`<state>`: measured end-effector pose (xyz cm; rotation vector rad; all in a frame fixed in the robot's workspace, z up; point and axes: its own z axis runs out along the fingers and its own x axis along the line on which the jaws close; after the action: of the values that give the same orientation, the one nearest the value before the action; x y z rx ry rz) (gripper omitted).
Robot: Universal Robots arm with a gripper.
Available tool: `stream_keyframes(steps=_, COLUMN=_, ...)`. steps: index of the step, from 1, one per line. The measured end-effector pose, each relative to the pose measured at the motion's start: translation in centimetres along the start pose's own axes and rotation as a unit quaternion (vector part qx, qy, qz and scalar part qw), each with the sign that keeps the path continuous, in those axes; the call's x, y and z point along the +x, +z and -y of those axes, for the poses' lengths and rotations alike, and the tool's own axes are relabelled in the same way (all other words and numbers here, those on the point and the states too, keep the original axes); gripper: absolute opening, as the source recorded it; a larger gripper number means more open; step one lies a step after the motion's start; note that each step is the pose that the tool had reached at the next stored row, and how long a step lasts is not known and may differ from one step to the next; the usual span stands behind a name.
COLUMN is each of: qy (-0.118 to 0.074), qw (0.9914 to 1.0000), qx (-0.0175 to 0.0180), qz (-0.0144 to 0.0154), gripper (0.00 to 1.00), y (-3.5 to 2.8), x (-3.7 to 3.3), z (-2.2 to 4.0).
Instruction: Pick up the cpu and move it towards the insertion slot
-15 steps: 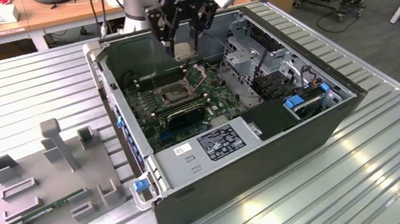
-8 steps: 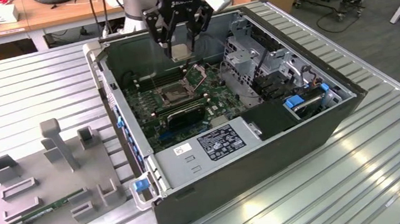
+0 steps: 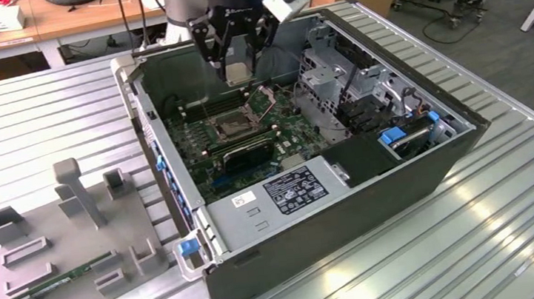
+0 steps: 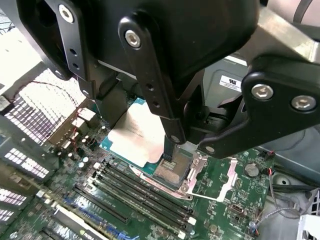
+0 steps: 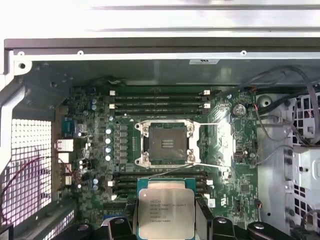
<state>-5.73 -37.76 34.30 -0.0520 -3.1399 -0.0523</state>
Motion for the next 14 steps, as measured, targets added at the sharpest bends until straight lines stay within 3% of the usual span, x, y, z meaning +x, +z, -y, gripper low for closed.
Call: stream_keyframes(steps=14, qy=0.005, qw=0.99999, qx=0.0000, qz=0.0002, gripper=0.54, y=2.50, x=-0.29, z=-2.38)
